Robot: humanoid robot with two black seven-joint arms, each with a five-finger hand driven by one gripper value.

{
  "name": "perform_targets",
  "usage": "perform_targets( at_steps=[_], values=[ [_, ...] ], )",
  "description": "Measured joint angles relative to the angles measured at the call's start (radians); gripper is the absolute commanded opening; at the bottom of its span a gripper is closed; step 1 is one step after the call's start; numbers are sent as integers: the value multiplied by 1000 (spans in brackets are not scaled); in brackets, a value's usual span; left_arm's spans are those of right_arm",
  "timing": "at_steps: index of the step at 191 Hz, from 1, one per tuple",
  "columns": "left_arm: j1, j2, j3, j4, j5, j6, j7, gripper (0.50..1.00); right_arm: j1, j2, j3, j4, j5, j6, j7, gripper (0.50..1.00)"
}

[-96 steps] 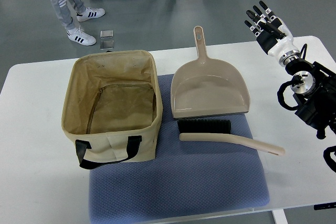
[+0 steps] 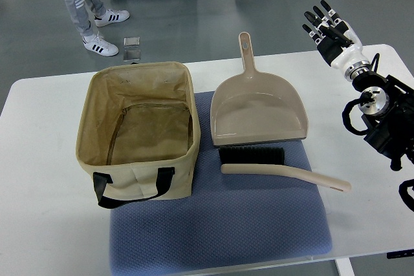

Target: Put pink broom in yellow bag with right hand

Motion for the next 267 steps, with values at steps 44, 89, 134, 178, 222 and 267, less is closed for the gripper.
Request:
perform_targets(
  at_steps=[44,89,134,178,222,267],
  values=[
    [-1,0,0,-1,0,1,0,1000,0,-3,0,0,3,-1,0,979],
    [-4,0,1,-1,0,1,0,1000,0,-8,0,0,4,-19,1,979],
    [-7,0,1,-1,0,1,0,1000,1,-28,-5,39,1,-41,1,979],
    [-7,0,1,-1,0,1,0,1000,3,-52,-21,85,-19,-67,1,977],
    [-7,0,1,-1,0,1,0,1000,28,-195,-75,222,-292,-100,26,977],
    [-7,0,1,-1,0,1,0,1000,72,-410,-100,528,-897,-174,60,977]
  ],
)
